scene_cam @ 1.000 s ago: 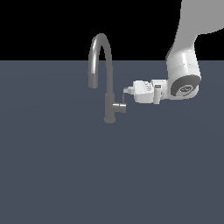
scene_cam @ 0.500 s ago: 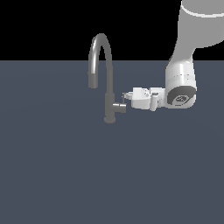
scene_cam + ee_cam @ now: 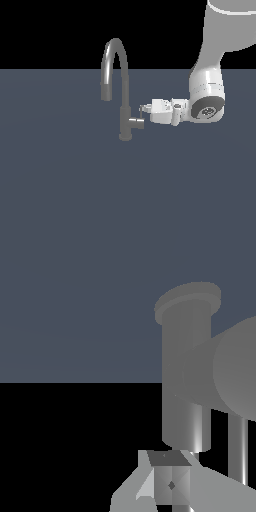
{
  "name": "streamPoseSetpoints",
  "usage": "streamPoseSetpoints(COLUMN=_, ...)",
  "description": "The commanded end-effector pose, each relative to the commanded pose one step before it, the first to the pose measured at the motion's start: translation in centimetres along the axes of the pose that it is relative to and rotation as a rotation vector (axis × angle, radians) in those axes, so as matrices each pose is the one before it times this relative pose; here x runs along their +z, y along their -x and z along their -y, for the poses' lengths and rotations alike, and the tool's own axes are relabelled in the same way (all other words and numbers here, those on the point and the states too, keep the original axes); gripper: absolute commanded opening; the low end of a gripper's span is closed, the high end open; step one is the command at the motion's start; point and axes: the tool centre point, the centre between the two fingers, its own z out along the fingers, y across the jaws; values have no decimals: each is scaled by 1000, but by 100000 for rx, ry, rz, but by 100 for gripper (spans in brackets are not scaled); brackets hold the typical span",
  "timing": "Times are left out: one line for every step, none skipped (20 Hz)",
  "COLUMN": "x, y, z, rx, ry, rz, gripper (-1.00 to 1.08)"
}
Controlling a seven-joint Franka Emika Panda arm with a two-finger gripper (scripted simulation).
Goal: Turn on the faucet by rotating a designated handle.
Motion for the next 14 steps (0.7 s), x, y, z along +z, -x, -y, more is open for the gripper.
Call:
streamPoseSetpoints(x=-4, y=200, z=-415, rx=-45, ry=4, rz=-19, gripper=-100)
streamPoseSetpoints(x=-2, y=89, z=-214, rx=0, ry=0, rz=0, gripper=-100)
streamPoseSetpoints(x=-2, y=89, z=-216, rx=0, ry=0, rz=0, gripper=-100)
streamPoseSetpoints(x=-2, y=90, z=-218, rx=0, ry=0, rz=0, gripper=-100)
streamPoseSetpoints(x=-2, y=91, z=-221, rx=0, ry=0, rz=0, gripper=-100)
streamPoseSetpoints(x=-2, y=92, z=-223, rx=0, ry=0, rz=0, gripper=-100)
streamPoseSetpoints(x=-2, y=93, z=-225, rx=0, ry=0, rz=0, gripper=-100)
streamPoseSetpoints(x=-3, y=94, z=-227, rx=0, ry=0, rz=0, gripper=-100)
streamPoseSetpoints(x=-3, y=96, z=-229, rx=0, ry=0, rz=0, gripper=-100)
streamPoseSetpoints(x=-3, y=97, z=-231, rx=0, ry=0, rz=0, gripper=-100)
streamPoseSetpoints(x=0, y=0, z=0, rx=0, ry=0, rz=0, gripper=-100)
streamPoseSetpoints(x=-12, y=-228, z=287, rx=59, ry=-282, rz=-148, gripper=-100)
streamPoseSetpoints(x=-10, y=0, z=-264, rx=0, ry=0, rz=0, gripper=-100)
streamPoseSetpoints(x=-11, y=0, z=-267, rx=0, ry=0, rz=0, gripper=-100)
